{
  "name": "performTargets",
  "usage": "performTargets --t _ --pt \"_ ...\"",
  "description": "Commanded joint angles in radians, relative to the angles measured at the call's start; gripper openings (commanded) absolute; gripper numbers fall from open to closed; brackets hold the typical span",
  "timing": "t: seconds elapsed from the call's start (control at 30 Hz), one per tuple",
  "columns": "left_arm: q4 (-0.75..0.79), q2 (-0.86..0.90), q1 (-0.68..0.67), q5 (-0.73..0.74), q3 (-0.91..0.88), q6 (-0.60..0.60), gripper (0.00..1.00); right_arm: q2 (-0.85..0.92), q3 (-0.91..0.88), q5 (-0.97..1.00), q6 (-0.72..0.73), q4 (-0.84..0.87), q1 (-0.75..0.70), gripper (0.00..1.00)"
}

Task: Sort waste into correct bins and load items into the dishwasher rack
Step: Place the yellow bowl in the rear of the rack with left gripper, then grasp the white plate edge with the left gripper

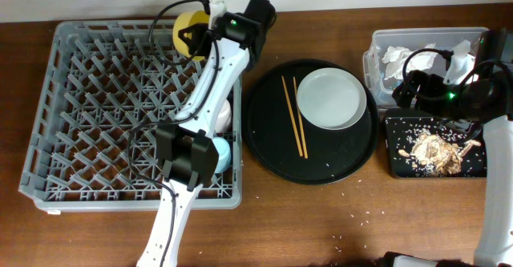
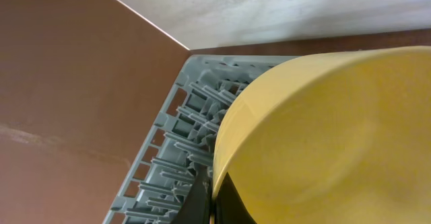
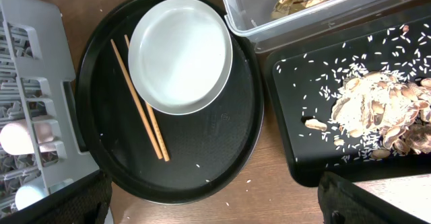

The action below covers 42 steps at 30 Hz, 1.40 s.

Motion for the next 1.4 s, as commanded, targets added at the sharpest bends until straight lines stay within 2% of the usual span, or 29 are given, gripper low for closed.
performTargets --t 0.0,0.13,0.27,0.3,0.4,0.6,0.77,0.8,0.83,0.87,0.93,1.03,1.17,1.2,1.23,1.3,1.37 --pt "-0.001 0.059 -0.024 -0.023 0.003 -0.02 0.0 0.003 0.006 0.013 -0.008 -0.001 -0.002 0.99" --pt "-0.021 0.084 -0.024 -0.029 0.003 -0.02 0.0 0.003 0.006 0.013 -0.008 -0.001 -0.002 0.98" --pt "-0.05 0.084 -0.024 -0.166 0.003 -0.021 0.0 0.003 0.006 0.013 -0.008 -0.001 -0.002 0.98" --pt "-0.05 0.084 -0.024 -0.163 0.003 -0.021 0.0 0.003 0.006 0.013 -0.008 -0.001 -0.002 0.98" --pt "-0.05 0.084 -0.024 -0.116 0.003 -0.028 0.0 0.003 0.006 0.013 -0.008 -0.001 -0.002 0.98" --pt "-0.107 0.084 -0.059 0.088 0.003 -0.027 0.0 0.003 0.006 0.013 -0.008 -0.001 -0.002 0.99" --pt "-0.211 0.084 -0.074 0.092 0.003 -0.027 0.04 0.003 0.006 0.013 -0.008 -0.001 -0.002 0.99" --pt "-0.233 0.084 -0.075 0.093 0.003 -0.026 0.09 0.003 0.006 0.013 -0.008 -0.001 -0.002 0.99" --pt "-0.244 0.084 -0.076 0.098 0.003 -0.026 0.41 0.003 0.006 0.013 -0.008 -0.001 -0.002 0.99" --pt "-0.248 0.084 -0.076 0.117 0.004 -0.026 0.47 0.003 0.006 0.013 -0.008 -0.001 -0.002 0.98" --pt "-0.248 0.082 -0.077 0.216 0.004 -0.011 0.47 0.003 0.006 0.013 -0.008 -0.001 -0.002 0.98" --pt "-0.247 0.068 -0.078 0.287 0.011 0.021 0.48 0.003 0.006 0.013 -0.008 -0.001 -0.002 0.99" --pt "-0.246 0.025 -0.078 0.489 0.125 0.132 0.56 0.003 0.006 0.013 -0.008 -0.001 -0.002 0.98" --pt "-0.246 -0.007 -0.078 0.627 0.186 0.19 0.61 0.003 0.006 0.013 -0.008 -0.001 -0.002 0.98" --pt "-0.247 -0.019 -0.078 0.692 0.214 0.212 0.68 0.003 0.006 0.013 -0.008 -0.001 -0.002 0.98" --pt "-0.244 -0.046 -0.078 0.951 0.303 0.243 0.92 0.003 0.006 0.013 -0.008 -0.001 -0.002 0.98" --pt "-0.226 -0.05 -0.078 1.143 0.321 0.27 0.95 0.003 0.006 0.013 -0.008 -0.001 -0.002 0.99"
